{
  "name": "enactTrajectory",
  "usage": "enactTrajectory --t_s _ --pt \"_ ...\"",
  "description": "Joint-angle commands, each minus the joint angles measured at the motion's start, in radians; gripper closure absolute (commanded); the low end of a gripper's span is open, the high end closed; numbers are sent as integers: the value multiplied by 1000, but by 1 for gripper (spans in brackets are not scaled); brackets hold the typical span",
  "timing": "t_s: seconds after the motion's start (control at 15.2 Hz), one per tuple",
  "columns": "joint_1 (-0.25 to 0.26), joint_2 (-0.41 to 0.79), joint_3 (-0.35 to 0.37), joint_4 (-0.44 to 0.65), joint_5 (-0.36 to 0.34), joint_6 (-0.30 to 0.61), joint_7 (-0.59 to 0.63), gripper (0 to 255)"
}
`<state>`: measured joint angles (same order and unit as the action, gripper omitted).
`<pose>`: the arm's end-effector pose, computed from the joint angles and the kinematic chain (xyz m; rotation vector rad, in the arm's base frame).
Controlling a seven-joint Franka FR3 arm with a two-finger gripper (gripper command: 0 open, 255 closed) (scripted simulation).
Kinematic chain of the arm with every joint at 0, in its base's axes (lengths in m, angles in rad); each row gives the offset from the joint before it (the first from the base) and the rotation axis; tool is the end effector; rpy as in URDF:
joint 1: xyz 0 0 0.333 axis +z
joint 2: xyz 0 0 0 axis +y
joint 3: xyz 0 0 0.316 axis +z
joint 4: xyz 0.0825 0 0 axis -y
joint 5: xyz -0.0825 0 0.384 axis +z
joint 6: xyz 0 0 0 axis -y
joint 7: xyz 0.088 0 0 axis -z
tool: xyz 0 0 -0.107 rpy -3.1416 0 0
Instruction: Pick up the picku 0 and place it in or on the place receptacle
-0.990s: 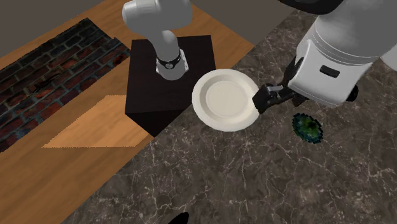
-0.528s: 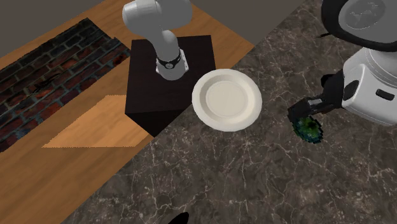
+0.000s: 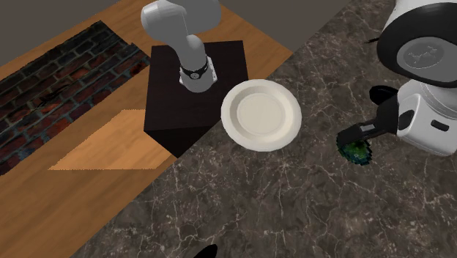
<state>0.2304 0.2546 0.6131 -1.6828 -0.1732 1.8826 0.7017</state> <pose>0.4466 0.4373 0.4716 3.1108 0.2822 0.0141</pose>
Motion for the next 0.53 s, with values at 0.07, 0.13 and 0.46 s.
enactTrajectory --t_s 0.07,0.13,0.46 --pt "0 5 -2 -31 -4 34 5 0" --pt "0 4 -2 -31 -4 34 4 0" --pt "0 5 -2 -31 -4 34 5 0"
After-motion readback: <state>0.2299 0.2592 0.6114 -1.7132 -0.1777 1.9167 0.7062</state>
